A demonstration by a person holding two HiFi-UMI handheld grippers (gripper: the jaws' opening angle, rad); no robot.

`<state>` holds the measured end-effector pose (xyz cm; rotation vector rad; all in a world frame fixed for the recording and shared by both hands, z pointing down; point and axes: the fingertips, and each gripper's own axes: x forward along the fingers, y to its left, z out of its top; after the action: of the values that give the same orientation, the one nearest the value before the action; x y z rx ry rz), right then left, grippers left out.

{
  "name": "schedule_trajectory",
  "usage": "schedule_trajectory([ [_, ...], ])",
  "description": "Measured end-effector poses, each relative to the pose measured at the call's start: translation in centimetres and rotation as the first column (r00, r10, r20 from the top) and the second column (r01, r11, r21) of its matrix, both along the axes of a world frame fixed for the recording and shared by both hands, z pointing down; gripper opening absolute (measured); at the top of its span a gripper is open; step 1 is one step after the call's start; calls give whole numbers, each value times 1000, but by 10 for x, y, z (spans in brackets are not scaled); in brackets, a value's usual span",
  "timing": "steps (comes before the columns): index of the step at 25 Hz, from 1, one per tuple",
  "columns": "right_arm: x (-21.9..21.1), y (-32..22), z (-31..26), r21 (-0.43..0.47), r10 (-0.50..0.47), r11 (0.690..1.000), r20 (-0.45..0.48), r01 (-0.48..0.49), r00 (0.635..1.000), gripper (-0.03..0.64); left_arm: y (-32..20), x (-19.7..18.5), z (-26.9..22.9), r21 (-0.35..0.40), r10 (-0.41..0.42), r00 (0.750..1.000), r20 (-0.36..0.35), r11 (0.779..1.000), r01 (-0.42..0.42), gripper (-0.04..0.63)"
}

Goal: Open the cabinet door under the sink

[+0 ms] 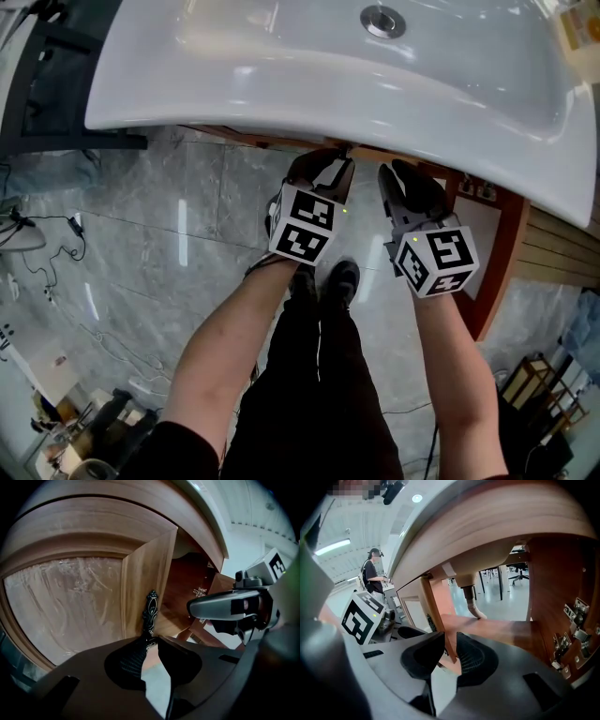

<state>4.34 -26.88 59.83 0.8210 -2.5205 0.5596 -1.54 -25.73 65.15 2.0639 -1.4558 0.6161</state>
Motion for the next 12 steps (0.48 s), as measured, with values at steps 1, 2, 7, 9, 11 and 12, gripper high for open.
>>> schedule_trajectory([
  [1,-3,1,-2,4,-17,1000,2,17,1000,95,0,0,-1,4,12,1000,-4,1000,-12,89],
  [2,-6,2,-4,8,-36,999,4,36,999,101,1,0,-2,8,25,1000,-9,1000,-25,87],
  [7,-22,6,-10,19,-139,990,29,139,990,143,4,0,-2,29,99,995,-25,995,-98,83],
  [9,-27,7,-11,11,-174,985,48,173,984,153,6,1,-3,35,124,992,-33,992,-122,81],
  [11,-34,7,-13,9,-208,978,60,207,976,163,7,1,-4,38,145,989,-37,989,-144,80],
  [12,-38,7,-13,11,-223,975,62,223,973,169,7,1,-5,39,155,987,-37,987,-153,80],
])
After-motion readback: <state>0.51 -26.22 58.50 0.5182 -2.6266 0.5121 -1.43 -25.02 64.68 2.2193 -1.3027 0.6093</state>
